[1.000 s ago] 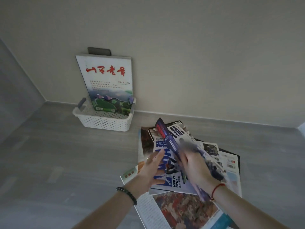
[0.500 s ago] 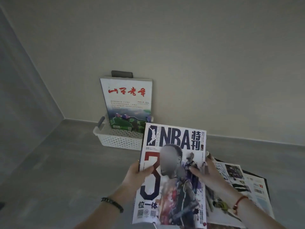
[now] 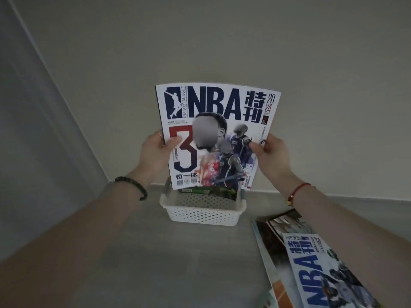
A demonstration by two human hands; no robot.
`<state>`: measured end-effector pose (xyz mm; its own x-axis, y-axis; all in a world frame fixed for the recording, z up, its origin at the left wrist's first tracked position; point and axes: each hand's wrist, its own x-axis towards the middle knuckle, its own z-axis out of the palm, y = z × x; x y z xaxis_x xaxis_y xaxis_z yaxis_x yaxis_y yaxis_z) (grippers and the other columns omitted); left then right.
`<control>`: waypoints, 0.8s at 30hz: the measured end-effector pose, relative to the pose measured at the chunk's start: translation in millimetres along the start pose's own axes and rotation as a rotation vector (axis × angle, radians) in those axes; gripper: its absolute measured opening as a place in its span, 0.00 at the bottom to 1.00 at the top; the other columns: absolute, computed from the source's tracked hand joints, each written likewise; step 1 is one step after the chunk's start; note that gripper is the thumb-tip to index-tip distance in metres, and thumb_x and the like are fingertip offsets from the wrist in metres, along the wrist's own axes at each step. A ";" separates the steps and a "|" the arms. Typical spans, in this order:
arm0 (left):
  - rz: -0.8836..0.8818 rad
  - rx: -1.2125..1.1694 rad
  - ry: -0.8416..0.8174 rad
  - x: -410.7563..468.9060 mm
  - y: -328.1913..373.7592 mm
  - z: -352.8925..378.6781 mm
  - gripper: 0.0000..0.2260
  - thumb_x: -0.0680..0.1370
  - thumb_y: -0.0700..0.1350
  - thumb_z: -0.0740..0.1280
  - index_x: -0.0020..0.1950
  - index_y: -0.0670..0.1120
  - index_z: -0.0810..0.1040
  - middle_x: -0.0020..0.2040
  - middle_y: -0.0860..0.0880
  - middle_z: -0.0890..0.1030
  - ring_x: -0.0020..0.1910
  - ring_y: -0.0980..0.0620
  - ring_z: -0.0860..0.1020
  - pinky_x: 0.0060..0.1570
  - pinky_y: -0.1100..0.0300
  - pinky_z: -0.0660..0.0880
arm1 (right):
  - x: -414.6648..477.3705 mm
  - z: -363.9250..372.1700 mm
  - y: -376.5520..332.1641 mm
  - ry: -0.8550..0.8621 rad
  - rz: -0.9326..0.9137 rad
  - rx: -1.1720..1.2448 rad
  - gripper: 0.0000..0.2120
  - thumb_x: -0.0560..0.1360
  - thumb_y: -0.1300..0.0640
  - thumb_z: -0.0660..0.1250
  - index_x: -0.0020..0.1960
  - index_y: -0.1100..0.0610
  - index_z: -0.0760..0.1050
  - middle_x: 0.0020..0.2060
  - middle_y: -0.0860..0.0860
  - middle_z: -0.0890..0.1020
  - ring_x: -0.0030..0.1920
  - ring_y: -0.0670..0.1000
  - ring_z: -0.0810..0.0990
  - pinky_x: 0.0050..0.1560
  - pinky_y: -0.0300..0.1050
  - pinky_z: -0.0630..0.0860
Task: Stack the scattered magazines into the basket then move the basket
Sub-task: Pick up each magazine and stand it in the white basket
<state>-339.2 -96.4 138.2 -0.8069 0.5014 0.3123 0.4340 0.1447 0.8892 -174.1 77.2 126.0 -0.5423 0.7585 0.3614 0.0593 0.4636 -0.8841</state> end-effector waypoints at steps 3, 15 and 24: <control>-0.051 0.021 -0.002 31.0 -26.5 -3.5 0.06 0.76 0.45 0.64 0.49 0.46 0.78 0.44 0.50 0.80 0.38 0.56 0.79 0.37 0.64 0.74 | 15.8 28.3 10.7 0.005 0.050 -0.056 0.08 0.75 0.66 0.61 0.52 0.61 0.76 0.39 0.48 0.78 0.34 0.36 0.72 0.25 0.21 0.65; -0.199 -0.178 0.054 63.7 -114.9 13.5 0.04 0.75 0.40 0.66 0.45 0.48 0.78 0.39 0.51 0.80 0.38 0.54 0.80 0.31 0.70 0.77 | 30.9 77.9 72.4 0.037 0.215 -0.158 0.05 0.73 0.65 0.64 0.39 0.61 0.77 0.35 0.52 0.80 0.33 0.45 0.76 0.27 0.25 0.67; -0.201 -0.101 0.101 62.6 -146.7 34.5 0.07 0.71 0.44 0.71 0.46 0.50 0.76 0.44 0.53 0.80 0.41 0.54 0.80 0.42 0.59 0.78 | 25.3 80.8 104.4 0.197 0.283 -0.163 0.18 0.71 0.58 0.69 0.59 0.58 0.70 0.46 0.49 0.77 0.43 0.48 0.76 0.46 0.40 0.73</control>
<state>-439.5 -56.8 15.7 -0.9114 0.3822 0.1528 0.2224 0.1447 0.9642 -249.4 107.8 18.9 -0.3145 0.9331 0.1742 0.3242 0.2781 -0.9042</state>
